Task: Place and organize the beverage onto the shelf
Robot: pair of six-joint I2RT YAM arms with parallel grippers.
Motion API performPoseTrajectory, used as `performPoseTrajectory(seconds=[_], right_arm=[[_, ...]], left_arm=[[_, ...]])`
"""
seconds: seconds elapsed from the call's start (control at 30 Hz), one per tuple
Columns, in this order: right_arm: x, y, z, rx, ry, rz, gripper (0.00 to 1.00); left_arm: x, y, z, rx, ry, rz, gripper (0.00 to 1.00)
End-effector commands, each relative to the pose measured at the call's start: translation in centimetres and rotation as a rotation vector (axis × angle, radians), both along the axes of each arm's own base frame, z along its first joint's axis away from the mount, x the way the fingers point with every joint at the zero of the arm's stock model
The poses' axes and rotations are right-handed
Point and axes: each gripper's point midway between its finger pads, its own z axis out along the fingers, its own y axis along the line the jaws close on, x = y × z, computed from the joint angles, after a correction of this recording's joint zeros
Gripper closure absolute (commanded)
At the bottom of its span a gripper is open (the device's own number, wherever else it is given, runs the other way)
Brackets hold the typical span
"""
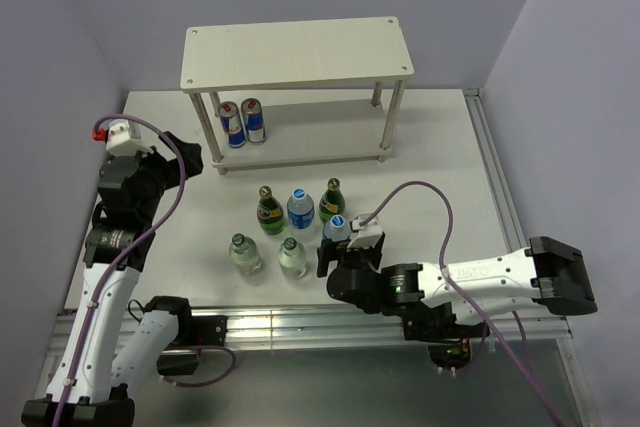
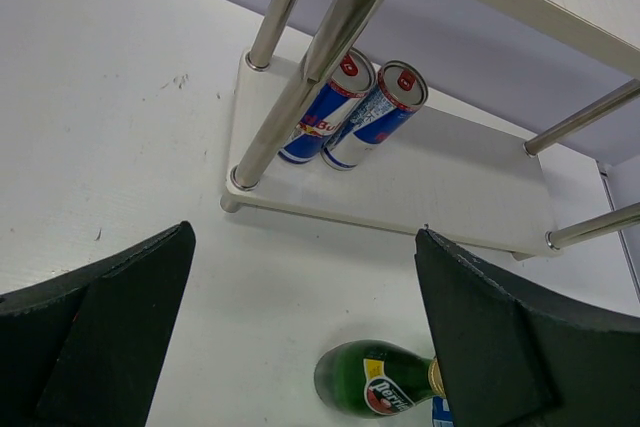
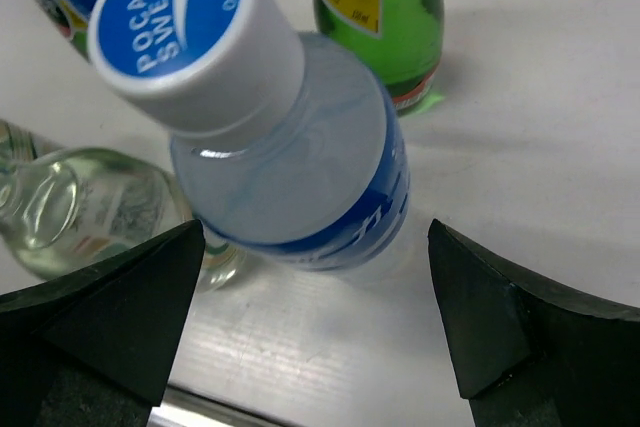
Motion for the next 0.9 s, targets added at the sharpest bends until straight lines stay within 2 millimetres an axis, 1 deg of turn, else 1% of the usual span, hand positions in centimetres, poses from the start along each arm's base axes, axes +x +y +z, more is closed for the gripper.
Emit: performPoseTrajectory(seconds=[0.0, 0.1, 0.13, 0.17, 0.23, 0.27, 0.3, 0.33, 0.37, 0.4, 0.43, 0.53, 0.57, 0.6, 0.63, 0.67, 0.7, 0.73, 0.77, 0.8, 0.83, 0.87], right_arm=[[2.1, -0.2, 1.4, 0.057, -0.099, -0.101, 0.0], [2.8, -0.6, 1.1, 0.032, -0.14, -0.125, 0.0], [3.3, -0.4, 1.4, 0.054, -0.15, -0.138, 0.0], [3.6, -0.6, 1.2, 0.038, -0.163, -0.145, 0.0], [4.2, -0.5, 1.1, 0.069, -0.178, -0.158, 0.01], [4.5, -0.6, 1.0, 0.057, -0.186, -0.159, 0.06], [4.7, -0.5, 1.1, 0.08, -0.195, -0.165, 0.13], [4.9, -0.7, 1.1, 0.073, -0.203, -0.173, 0.37], [5.0, -0.7, 1.3, 0.076, -0.209, -0.181, 0.58], [5.1, -1.0, 1.8, 0.064, -0.212, -0.197, 0.81], [5.1, -1.1, 2.4, 0.063, -0.215, -0.204, 1.0], [4.9, -1.6, 6.8, 0.07, -0.235, -0.213, 1.0], [4.6, -1.9, 9.0, 0.098, -0.243, -0.205, 1.0], [4.6, -2.1, 11.7, 0.099, -0.249, -0.203, 1.0], [4.6, -2.8, 13.9, 0.094, -0.268, -0.204, 1.0], [4.6, -3.1, 15.6, 0.086, -0.281, -0.197, 1.0], [4.7, -3.0, 19.1, 0.133, -0.3, -0.193, 1.0], [4.9, -3.3, 20.6, 0.088, -0.323, -0.176, 1.0], [5.1, -3.5, 22.4, 0.088, -0.339, -0.179, 1.0], [5.5, -3.9, 25.8, 0.136, -0.362, -0.198, 1.0], [5.8, -4.2, 27.5, 0.139, -0.379, -0.206, 1.0], [6.2, -4.2, 30.7, 0.151, -0.422, -0.197, 1.0]], left_arm=[[-0.3, 0.3, 1.4, 0.017, -0.041, 0.003, 0.01], [-0.3, 0.2, 1.5, 0.016, -0.044, 0.0, 0.01], [-0.3, 0.3, 1.5, 0.016, -0.044, 0.0, 0.01], [-0.3, 0.3, 1.4, 0.016, -0.042, 0.0, 0.01], [-0.3, 0.3, 1.6, 0.016, -0.047, 0.002, 0.01], [-0.3, 0.3, 1.5, 0.016, -0.045, 0.0, 0.01], [-0.3, 0.3, 1.5, 0.016, -0.044, 0.002, 0.01], [-0.3, 0.3, 1.4, 0.016, -0.041, 0.002, 0.01], [-0.3, 0.3, 1.5, 0.016, -0.042, 0.003, 0.01], [-0.3, 0.4, 1.5, 0.018, -0.042, 0.003, 0.01], [-0.3, 0.3, 1.5, 0.016, -0.042, 0.003, 0.01], [-0.3, 0.3, 1.5, 0.016, -0.044, 0.002, 0.01], [-0.3, 0.3, 1.5, 0.015, -0.044, 0.002, 0.01], [-0.3, 0.3, 1.6, 0.014, -0.045, -0.003, 0.01], [-0.3, 0.3, 1.5, 0.012, -0.045, -0.003, 0.01], [-0.3, 0.4, 1.6, 0.012, -0.047, -0.001, 0.01], [-0.3, 0.3, 1.6, 0.011, -0.047, -0.004, 0.01], [-0.3, 0.4, 1.6, 0.007, -0.048, -0.003, 0.01], [-0.3, 0.5, 1.6, 0.007, -0.048, -0.003, 0.01], [-0.3, 0.5, 1.6, 0.006, -0.048, -0.003, 0.01], [-0.4, 0.5, 1.7, 0.006, -0.049, -0.003, 0.01], [-0.4, 0.6, 1.6, 0.006, -0.049, 0.0, 0.01]])
